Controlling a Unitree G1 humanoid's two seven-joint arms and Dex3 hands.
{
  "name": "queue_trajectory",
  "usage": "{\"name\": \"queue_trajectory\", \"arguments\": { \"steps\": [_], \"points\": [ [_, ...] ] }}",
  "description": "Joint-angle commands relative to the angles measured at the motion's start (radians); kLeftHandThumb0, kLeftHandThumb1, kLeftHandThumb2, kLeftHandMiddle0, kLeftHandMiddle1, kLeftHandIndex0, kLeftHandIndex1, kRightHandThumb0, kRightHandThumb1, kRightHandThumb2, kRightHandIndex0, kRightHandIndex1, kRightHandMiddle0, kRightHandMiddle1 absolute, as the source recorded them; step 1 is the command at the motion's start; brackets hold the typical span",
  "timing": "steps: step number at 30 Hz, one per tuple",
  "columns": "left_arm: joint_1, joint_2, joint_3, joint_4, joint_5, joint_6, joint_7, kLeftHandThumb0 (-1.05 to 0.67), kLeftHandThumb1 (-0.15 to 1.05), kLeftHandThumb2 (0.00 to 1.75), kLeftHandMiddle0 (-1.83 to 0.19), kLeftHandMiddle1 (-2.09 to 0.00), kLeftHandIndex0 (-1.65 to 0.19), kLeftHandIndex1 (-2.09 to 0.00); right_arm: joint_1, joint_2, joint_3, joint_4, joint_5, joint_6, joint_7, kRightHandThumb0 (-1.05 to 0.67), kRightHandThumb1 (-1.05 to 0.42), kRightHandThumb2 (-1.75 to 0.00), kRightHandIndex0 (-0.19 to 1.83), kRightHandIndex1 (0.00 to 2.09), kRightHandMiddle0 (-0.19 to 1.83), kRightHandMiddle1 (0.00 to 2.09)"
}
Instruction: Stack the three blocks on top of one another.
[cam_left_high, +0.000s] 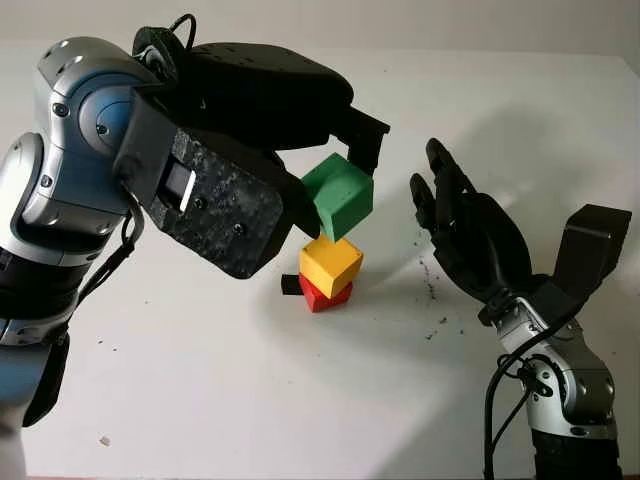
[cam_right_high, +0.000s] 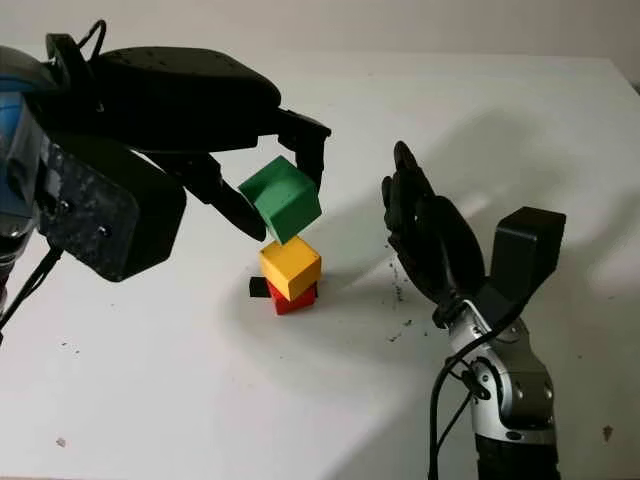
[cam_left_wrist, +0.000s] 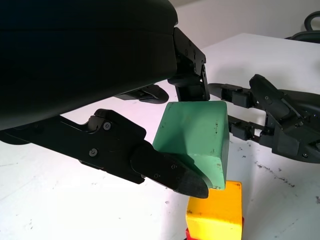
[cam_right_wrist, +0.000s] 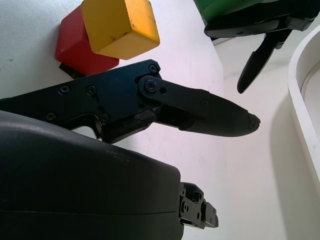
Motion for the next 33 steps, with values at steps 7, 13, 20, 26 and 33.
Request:
{"name": "queue_trajectory", "arguments": {
  "steps": [7, 13, 20, 26, 33],
  "points": [
    [0.011, 0.017, -0.008, -0.038, 0.03, 0.007, -0.012, -0.4, 1.05, 0.14, -0.39, -0.05, -0.26, -1.52, 0.008, -0.002, 0.004, -0.005, -0.006, -0.01, 0.002, -0.74, -1.05, -0.7, -0.19, 0.0, -0.19, 0.0],
    [0.039, 0.013, 0.0, -0.016, 0.014, -0.019, 0.0, -0.42, 1.05, 0.18, -0.39, -0.05, -0.27, -1.62, 0.017, -0.002, 0.003, -0.017, -0.005, -0.005, -0.007, -0.74, -1.05, -0.69, -0.19, 0.0, -0.19, 0.0],
    [0.063, 0.001, 0.005, 0.001, -0.004, -0.033, 0.024, -0.4, 1.05, 0.19, -0.4, -0.06, -0.31, -1.38, 0.025, -0.006, 0.005, -0.028, -0.005, -0.002, -0.008, -0.74, -1.05, -0.69, -0.19, 0.0, -0.19, 0.0],
    [0.064, 0.0, -0.012, 0.007, 0.016, -0.03, 0.029, -0.39, 1.05, 0.2, -0.4, -0.06, -0.29, -1.44, 0.028, -0.007, 0.002, -0.029, 0.001, -0.001, -0.003, -0.74, -1.05, -0.68, -0.19, 0.0, -0.19, 0.0],
    [0.072, -0.02, -0.031, 0.011, 0.049, -0.022, 0.049, -0.35, 1.05, 0.17, -0.41, -0.06, -0.28, -1.43, 0.03, -0.011, 0.0, -0.039, 0.003, 0.009, -0.003, -0.74, -1.05, -0.67, -0.19, 0.0, -0.19, 0.0]
  ]
}}
